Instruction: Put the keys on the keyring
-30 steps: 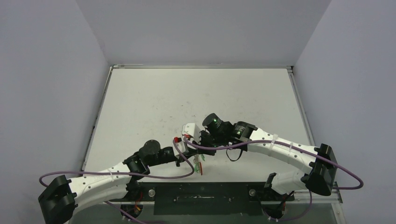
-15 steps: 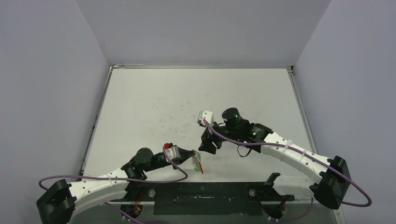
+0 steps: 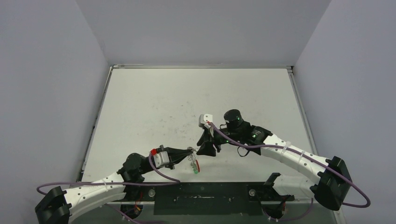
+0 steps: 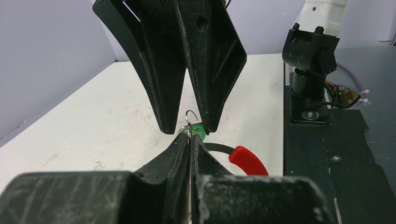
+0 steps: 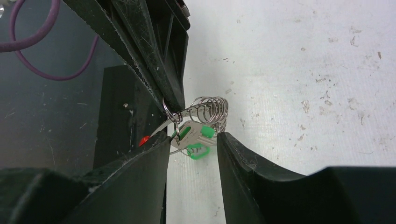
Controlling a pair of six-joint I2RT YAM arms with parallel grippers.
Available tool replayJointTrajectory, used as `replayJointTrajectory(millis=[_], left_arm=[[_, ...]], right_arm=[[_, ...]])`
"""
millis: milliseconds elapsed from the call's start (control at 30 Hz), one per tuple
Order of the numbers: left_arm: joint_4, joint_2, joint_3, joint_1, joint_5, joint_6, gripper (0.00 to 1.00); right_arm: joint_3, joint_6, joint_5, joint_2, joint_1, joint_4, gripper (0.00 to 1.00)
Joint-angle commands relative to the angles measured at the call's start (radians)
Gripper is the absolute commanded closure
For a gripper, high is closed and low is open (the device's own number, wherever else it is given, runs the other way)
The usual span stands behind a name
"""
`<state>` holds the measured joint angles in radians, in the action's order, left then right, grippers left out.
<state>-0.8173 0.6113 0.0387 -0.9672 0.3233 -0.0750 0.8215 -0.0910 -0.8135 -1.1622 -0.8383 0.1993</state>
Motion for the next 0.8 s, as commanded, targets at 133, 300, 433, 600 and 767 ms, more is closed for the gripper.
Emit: replayJointTrajectory(millis=[133,300,433,600,767], left_arm=[[-0.063,-0.022,0.01,-0.002,0.034,0.0,1.0],[-0.061,-0.019,0.013,-0.003,0.036,-0.001,1.0],[-0.059,-0.021,0.015,-0.002,0.034,-0.001,1.0],[-0.041,-0.032,0.018,-0.002,0.034,-0.001,1.0],[-0.035,-0.04,0.018,-0.002,0.031,-0.002,1.0]], right_arm=[[0.011,0.021,-0.104,-0.014,0.008,-0.144,0.63],[0.016,0.029,-0.127,-0.017,0.008,-0.156,0.76],[0.011,0.015,-0.128,-0.02,0.016,-0.121,0.77],[-0.01,0.02,-0.125,0.001,0.039,-0.098,0.75],[-0.028,0.034,-0.142,0.026,0.056,-0.114,0.79]])
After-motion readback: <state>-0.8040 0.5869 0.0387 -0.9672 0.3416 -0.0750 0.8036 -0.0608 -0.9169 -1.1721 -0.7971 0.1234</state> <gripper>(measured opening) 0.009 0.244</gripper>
